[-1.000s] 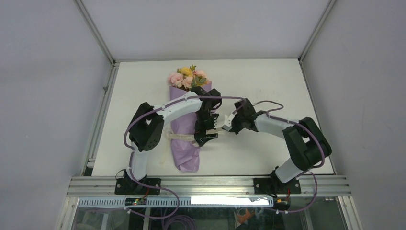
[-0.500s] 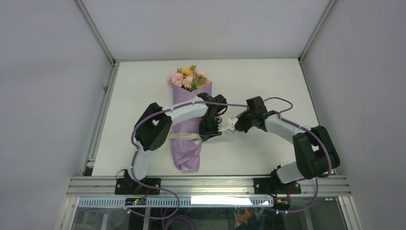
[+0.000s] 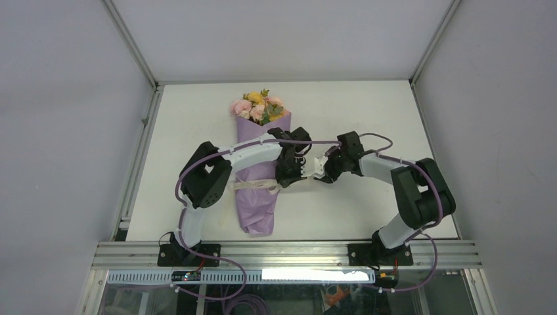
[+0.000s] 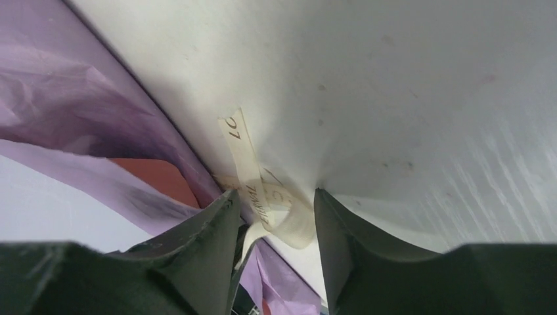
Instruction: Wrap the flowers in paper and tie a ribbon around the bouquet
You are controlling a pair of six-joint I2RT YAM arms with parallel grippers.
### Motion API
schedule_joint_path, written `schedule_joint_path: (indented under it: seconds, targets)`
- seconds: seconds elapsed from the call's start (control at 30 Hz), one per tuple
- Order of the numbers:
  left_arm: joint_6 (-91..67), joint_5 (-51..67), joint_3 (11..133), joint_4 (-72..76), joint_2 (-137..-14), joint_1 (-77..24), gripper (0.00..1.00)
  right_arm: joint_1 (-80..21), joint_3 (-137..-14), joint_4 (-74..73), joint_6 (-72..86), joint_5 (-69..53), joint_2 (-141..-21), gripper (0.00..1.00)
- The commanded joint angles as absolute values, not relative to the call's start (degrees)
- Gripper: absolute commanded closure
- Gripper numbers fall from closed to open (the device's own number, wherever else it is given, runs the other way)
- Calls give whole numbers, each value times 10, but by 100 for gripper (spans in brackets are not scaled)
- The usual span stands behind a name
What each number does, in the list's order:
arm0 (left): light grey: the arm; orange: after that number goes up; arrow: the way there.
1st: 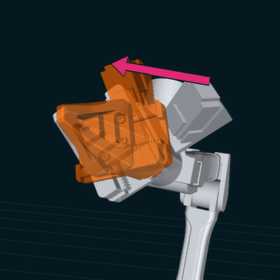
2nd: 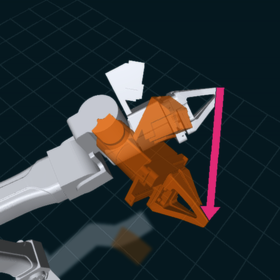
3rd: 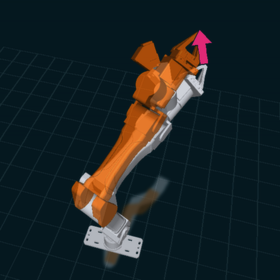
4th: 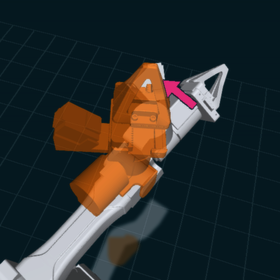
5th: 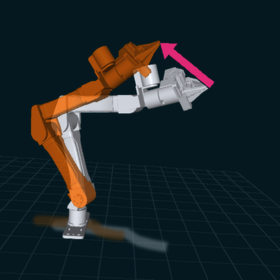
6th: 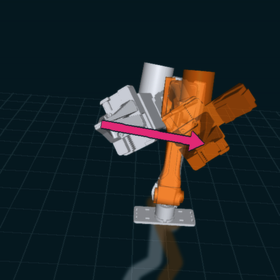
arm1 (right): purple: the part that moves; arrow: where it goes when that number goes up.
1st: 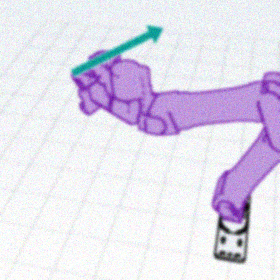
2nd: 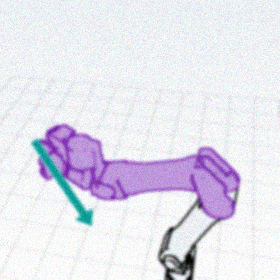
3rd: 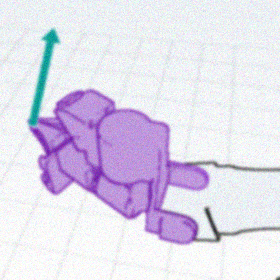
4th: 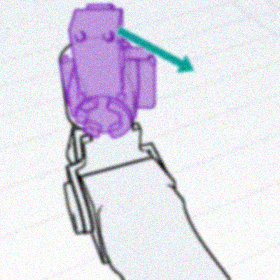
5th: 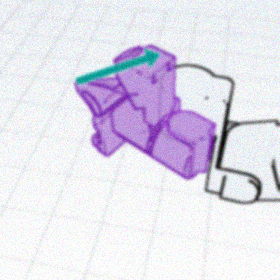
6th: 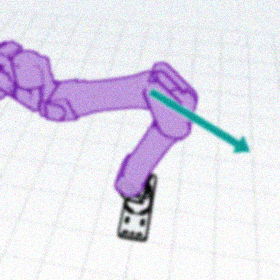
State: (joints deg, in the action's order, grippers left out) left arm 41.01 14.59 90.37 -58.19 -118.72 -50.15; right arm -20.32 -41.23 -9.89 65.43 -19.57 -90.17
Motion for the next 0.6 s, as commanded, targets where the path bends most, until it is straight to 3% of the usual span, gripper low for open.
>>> schedule_joint_path:
  seconds: [0.0,0.57]
  targets:
    - [415,156,898,-530,-1136,-497,100,-198,-450,-49,649,-210,-930,50]
    - [374,163,882,-426,-1104,-486,100,-199,-459,35,710,-260,-1001,49]
